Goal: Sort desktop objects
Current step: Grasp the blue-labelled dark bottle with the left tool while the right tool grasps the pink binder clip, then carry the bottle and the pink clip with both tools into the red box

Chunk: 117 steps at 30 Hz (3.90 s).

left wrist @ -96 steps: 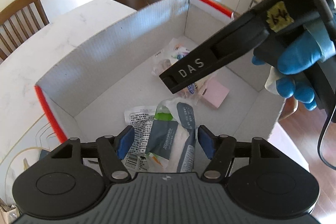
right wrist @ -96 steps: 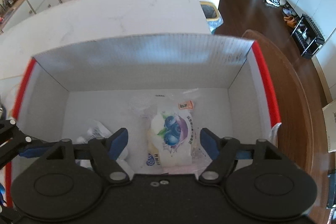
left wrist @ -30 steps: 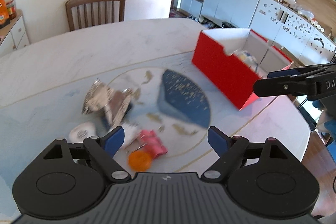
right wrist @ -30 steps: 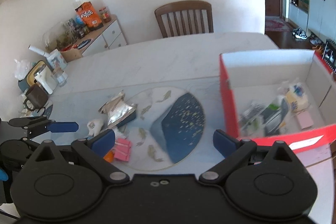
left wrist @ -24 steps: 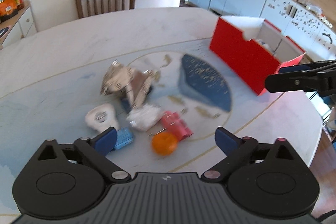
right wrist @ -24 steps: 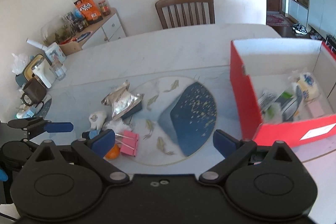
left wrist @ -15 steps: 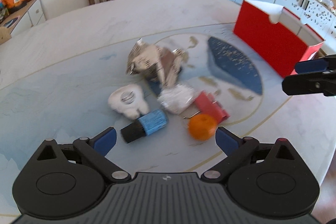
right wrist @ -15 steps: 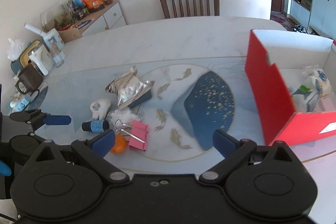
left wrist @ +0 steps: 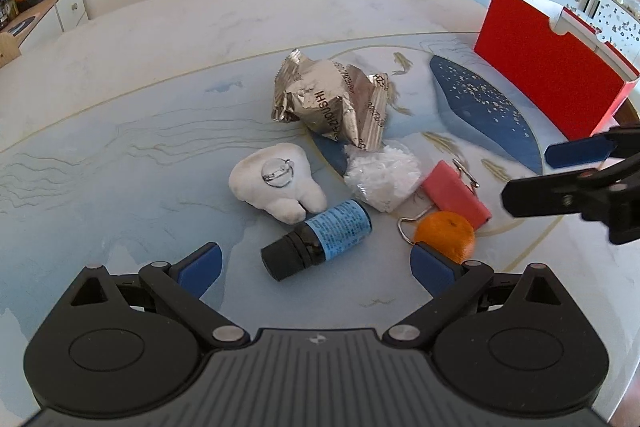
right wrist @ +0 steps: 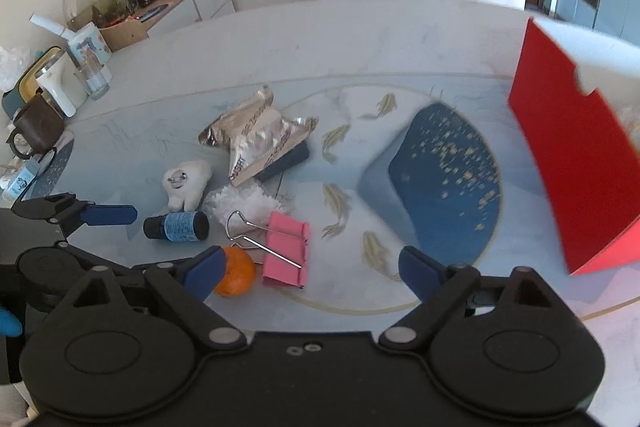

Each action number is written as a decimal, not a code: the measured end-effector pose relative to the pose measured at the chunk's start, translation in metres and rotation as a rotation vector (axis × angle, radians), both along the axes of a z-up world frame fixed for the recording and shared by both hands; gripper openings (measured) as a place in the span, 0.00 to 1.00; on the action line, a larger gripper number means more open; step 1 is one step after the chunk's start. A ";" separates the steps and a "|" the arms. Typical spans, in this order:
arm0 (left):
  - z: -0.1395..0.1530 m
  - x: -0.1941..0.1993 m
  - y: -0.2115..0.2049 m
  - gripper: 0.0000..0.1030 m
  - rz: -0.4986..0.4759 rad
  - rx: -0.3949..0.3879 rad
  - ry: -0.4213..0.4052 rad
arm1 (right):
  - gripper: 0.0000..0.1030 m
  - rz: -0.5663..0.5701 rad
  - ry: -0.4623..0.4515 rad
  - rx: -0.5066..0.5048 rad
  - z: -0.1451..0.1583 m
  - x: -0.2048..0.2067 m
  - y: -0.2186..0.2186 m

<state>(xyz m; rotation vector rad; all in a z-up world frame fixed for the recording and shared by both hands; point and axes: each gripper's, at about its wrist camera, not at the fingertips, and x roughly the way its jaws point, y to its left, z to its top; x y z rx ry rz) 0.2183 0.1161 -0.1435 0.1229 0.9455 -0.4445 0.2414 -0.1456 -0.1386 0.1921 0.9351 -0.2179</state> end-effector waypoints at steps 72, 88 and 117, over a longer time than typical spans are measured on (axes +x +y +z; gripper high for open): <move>0.002 -0.020 -0.033 0.61 0.360 -0.017 -0.003 | 0.30 0.068 0.056 -0.072 -0.013 -0.018 -0.078; 0.060 -0.047 -0.073 0.61 0.310 -0.045 -0.103 | 0.30 0.134 -0.011 0.009 0.048 -0.067 -0.107; 0.149 0.003 -0.293 0.61 -0.198 -0.120 -0.205 | 0.31 -0.009 -0.128 -0.061 0.130 -0.107 -0.246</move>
